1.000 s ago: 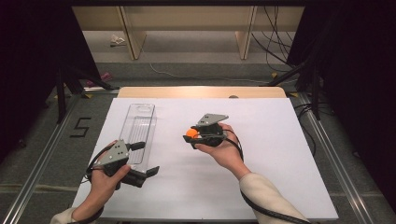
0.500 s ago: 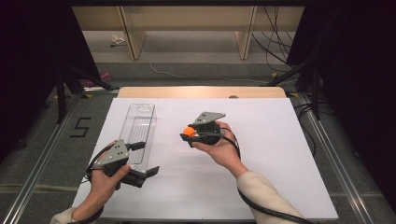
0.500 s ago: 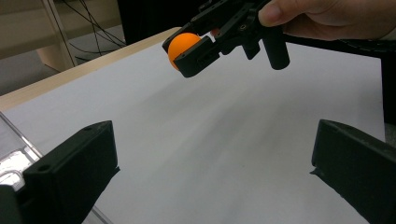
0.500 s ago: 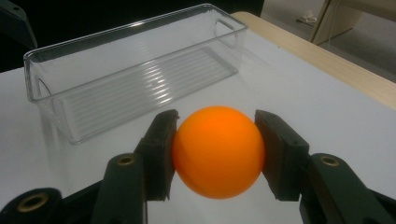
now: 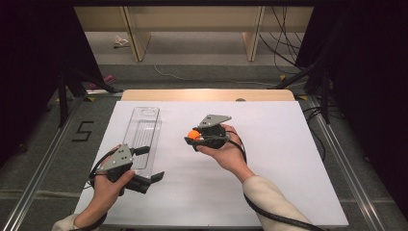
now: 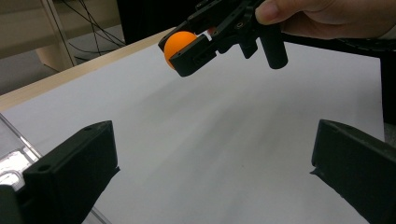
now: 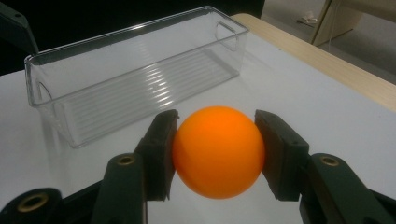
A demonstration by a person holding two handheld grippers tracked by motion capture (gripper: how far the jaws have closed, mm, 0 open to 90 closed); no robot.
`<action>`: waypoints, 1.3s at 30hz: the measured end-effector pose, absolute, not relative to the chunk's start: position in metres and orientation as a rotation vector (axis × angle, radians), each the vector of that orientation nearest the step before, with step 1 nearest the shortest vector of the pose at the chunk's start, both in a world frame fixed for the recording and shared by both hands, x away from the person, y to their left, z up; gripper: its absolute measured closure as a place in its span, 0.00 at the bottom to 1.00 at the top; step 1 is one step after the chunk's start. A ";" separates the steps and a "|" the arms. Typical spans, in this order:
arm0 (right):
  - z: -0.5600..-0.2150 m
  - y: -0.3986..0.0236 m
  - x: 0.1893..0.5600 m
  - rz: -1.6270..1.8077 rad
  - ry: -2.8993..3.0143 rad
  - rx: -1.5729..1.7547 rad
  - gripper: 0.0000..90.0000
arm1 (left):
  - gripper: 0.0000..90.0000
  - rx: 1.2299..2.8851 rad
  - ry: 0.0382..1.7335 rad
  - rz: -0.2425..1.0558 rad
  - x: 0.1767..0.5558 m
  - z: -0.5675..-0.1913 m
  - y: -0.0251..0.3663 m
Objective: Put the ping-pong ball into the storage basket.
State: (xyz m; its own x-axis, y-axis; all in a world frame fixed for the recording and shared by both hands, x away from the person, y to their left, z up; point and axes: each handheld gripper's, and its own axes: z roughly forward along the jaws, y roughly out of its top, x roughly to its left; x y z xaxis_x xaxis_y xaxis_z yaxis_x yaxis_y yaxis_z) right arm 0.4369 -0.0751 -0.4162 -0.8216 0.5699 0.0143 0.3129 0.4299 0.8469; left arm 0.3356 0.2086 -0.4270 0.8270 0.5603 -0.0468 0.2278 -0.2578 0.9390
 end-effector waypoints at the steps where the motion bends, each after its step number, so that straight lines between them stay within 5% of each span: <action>1: -0.416 -0.075 0.437 1.343 2.411 0.764 0.57 | 0.00 1.840 0.598 0.355 0.336 -0.427 0.209; 39: -0.410 -0.062 0.441 1.361 2.405 0.740 0.57 | 0.00 1.839 0.596 0.356 0.335 -0.427 0.209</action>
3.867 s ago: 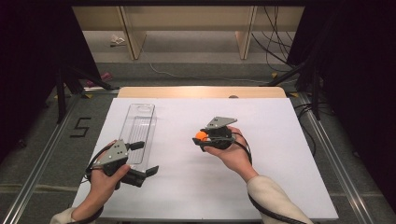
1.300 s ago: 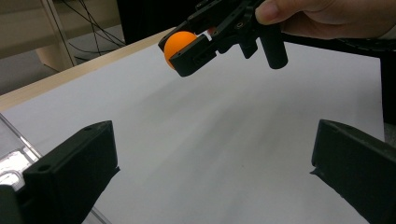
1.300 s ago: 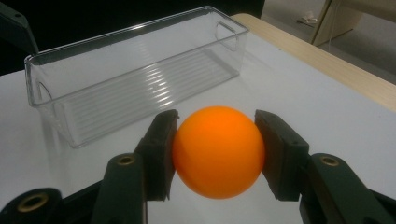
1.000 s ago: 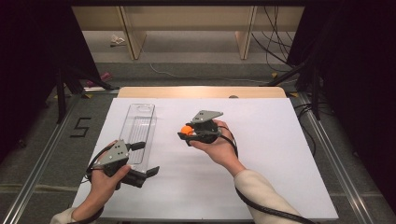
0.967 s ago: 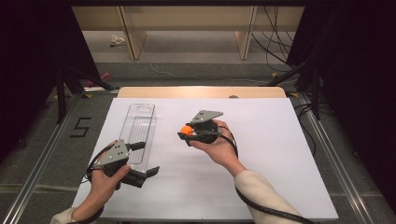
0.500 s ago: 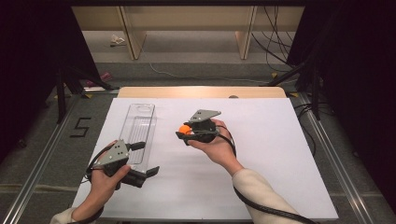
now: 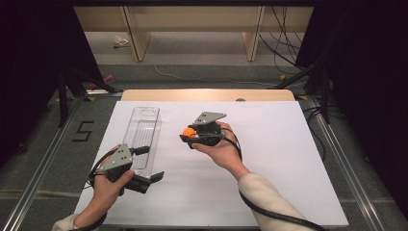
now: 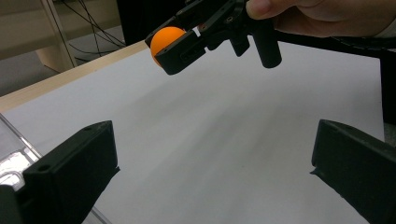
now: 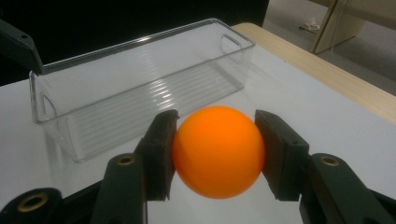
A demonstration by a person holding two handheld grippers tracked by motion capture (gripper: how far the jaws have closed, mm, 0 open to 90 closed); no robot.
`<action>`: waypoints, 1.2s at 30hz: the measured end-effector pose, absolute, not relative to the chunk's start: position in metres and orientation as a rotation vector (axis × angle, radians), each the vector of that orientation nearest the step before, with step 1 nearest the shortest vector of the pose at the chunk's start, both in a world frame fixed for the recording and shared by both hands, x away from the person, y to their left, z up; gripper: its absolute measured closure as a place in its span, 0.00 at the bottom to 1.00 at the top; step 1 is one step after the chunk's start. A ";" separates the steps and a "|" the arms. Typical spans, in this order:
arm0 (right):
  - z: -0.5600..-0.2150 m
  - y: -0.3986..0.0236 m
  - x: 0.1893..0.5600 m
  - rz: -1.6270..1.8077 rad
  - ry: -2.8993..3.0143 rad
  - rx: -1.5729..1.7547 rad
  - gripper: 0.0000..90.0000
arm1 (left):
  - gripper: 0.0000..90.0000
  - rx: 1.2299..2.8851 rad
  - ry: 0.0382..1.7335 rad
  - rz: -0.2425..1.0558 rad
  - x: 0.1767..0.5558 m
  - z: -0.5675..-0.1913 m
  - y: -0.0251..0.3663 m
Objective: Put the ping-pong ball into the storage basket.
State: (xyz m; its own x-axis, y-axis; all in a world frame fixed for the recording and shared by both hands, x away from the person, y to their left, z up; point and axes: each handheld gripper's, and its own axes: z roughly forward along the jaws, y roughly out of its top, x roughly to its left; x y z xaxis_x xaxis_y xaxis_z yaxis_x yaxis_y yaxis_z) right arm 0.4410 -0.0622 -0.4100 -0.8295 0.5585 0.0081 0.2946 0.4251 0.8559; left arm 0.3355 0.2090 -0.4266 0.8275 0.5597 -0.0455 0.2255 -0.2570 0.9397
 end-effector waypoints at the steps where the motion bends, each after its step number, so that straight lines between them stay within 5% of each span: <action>1: -0.410 -0.062 0.441 1.360 2.405 0.742 0.57 | 0.00 1.838 0.596 0.356 0.336 -0.427 0.209; 36: -0.407 -0.057 0.442 1.366 2.401 0.728 0.57 | 0.00 1.840 0.593 0.359 0.336 -0.426 0.209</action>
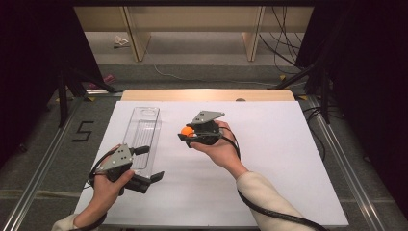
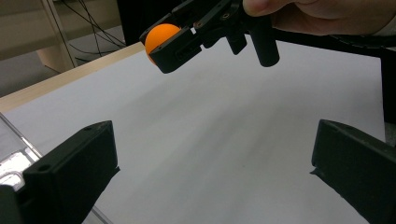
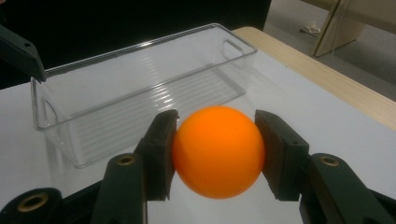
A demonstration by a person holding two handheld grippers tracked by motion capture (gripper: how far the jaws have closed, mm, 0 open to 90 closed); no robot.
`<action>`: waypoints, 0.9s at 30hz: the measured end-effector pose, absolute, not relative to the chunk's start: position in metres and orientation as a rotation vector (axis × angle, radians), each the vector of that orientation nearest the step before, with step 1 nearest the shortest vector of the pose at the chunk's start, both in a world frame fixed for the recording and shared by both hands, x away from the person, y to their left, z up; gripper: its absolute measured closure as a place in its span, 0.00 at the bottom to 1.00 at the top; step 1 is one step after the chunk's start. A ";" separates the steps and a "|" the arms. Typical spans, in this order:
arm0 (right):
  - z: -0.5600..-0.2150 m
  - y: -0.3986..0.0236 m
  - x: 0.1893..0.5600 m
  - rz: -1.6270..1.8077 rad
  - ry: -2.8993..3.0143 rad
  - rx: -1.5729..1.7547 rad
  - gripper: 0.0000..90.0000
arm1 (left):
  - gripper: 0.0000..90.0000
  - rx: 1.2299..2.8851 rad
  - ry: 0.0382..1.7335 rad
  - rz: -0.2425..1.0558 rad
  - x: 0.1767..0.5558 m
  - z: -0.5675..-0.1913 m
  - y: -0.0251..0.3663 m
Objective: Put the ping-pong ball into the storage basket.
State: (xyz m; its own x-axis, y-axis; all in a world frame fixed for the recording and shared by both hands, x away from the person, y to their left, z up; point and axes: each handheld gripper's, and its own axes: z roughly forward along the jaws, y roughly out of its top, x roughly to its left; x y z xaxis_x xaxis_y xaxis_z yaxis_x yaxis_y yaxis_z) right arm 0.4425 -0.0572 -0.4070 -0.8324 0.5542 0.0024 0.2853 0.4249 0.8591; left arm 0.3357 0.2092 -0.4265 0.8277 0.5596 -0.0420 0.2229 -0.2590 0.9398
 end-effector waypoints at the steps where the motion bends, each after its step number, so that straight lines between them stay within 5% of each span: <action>1: -0.407 -0.057 0.443 1.366 2.402 0.728 0.57 | 0.00 1.840 0.593 0.359 0.336 -0.426 0.209; 27: -0.406 -0.050 0.445 1.369 2.408 0.713 0.57 | 0.00 1.843 0.591 0.365 0.335 -0.426 0.209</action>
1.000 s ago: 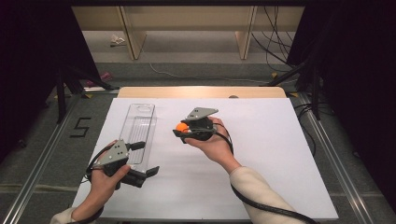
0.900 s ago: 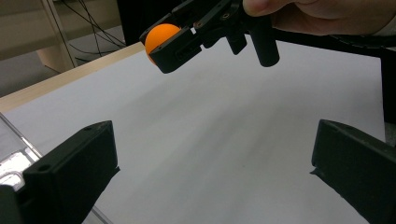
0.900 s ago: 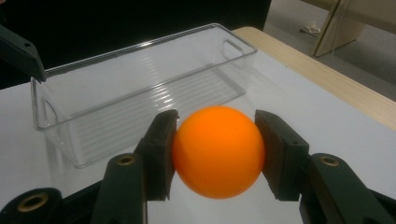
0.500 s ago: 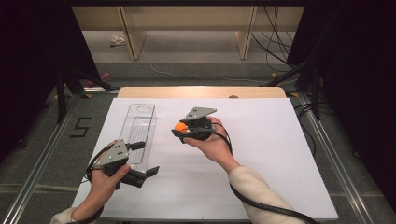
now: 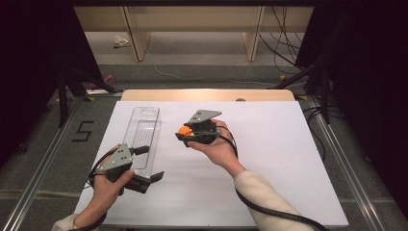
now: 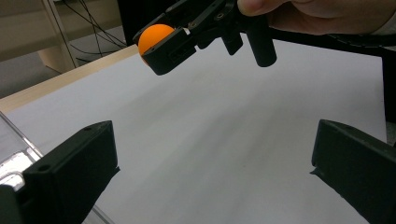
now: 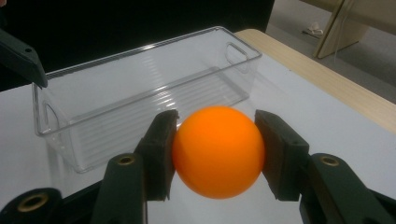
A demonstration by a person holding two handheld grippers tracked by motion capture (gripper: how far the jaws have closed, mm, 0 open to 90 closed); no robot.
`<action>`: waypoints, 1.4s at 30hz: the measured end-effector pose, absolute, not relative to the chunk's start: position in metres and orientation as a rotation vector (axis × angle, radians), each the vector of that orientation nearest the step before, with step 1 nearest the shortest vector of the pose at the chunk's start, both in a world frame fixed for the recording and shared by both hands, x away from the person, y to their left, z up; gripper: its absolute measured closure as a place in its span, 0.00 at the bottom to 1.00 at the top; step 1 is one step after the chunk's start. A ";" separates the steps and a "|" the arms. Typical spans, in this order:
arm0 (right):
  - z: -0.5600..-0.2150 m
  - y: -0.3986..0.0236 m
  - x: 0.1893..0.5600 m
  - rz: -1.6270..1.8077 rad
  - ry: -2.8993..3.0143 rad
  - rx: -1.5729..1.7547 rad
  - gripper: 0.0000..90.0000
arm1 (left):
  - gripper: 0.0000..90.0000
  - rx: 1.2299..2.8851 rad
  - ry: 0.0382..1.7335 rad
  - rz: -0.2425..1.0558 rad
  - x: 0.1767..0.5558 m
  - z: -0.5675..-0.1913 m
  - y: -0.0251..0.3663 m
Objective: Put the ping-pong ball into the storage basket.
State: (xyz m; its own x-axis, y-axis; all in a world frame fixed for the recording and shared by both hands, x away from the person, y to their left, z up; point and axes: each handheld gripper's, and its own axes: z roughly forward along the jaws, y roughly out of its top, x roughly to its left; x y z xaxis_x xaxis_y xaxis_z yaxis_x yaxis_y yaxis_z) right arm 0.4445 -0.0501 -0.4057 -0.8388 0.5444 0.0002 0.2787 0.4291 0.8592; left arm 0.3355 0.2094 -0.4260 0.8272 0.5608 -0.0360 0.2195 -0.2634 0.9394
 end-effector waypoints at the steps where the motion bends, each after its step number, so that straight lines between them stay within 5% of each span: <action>1: -0.406 -0.050 0.445 1.369 2.409 0.713 0.57 | 0.00 1.843 0.591 0.365 0.335 -0.426 0.209; 42: -0.395 -0.027 0.449 1.366 2.423 0.666 0.57 | 0.00 1.842 0.589 0.365 0.335 -0.425 0.209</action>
